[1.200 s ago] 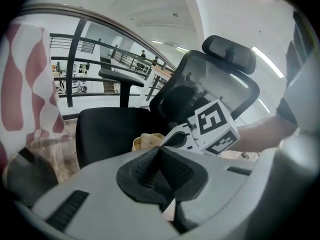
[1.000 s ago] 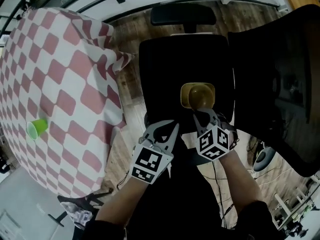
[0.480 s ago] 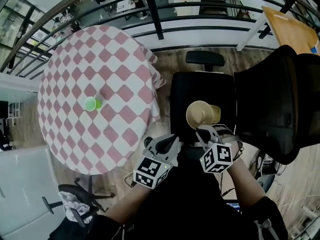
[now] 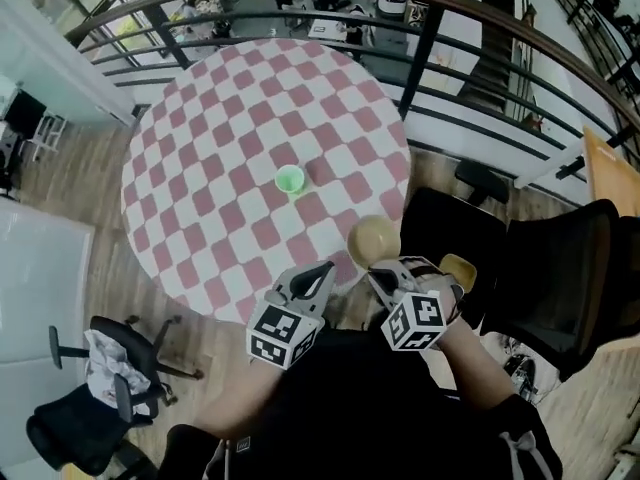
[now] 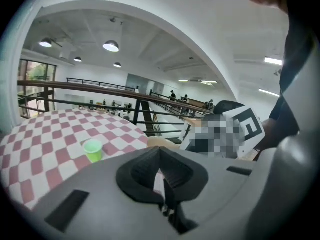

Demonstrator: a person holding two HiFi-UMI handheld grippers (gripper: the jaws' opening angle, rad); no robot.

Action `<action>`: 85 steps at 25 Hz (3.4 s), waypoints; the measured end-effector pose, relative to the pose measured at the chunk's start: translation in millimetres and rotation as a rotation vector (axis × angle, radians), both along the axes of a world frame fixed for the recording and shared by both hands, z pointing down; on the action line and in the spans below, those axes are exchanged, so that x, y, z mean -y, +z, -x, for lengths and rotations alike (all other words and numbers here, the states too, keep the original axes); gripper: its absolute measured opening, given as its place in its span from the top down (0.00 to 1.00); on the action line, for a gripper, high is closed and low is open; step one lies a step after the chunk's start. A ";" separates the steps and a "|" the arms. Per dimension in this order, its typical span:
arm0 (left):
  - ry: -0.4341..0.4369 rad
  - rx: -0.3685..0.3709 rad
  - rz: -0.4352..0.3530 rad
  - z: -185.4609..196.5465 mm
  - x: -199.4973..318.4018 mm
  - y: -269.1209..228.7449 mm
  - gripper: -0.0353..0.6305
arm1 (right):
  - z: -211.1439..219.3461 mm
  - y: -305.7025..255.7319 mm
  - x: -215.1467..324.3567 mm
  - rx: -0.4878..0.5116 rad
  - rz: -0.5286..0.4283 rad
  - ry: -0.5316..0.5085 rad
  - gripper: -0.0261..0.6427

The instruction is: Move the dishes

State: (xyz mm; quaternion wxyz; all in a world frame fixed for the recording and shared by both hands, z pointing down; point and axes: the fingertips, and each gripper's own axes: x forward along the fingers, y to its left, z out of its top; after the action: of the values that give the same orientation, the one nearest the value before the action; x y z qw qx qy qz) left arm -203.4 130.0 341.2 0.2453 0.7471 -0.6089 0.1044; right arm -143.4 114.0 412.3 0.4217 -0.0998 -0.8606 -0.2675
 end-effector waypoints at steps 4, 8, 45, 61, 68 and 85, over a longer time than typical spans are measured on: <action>-0.100 0.015 -0.048 73.8 -27.0 -7.8 0.94 | 84.3 -4.3 -26.6 0.008 -0.012 -0.109 0.92; -0.174 0.009 -0.047 135.6 -54.5 -3.2 0.94 | 155.9 3.4 -52.5 0.002 -0.026 -0.199 0.92; -0.278 -0.025 -0.146 129.7 -35.7 -32.6 0.94 | 136.4 -90.0 -2.8 0.384 0.372 0.050 0.81; -0.069 0.079 -0.298 18.0 7.9 -108.7 0.94 | -19.5 -206.9 19.7 0.824 0.568 0.331 0.93; -0.046 0.122 -0.344 7.6 12.2 -113.8 0.94 | -21.8 -194.5 23.3 0.784 0.531 0.349 0.93; 0.199 0.014 -0.202 -149.3 92.4 -61.6 0.94 | -212.9 -116.9 86.7 0.746 0.500 0.740 0.92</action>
State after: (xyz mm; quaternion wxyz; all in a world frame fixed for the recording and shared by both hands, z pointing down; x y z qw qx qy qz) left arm -54.1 37.6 279.6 0.1530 0.8240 -0.5408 0.0717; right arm 69.5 27.3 295.3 0.1190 0.2120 -0.9656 0.0919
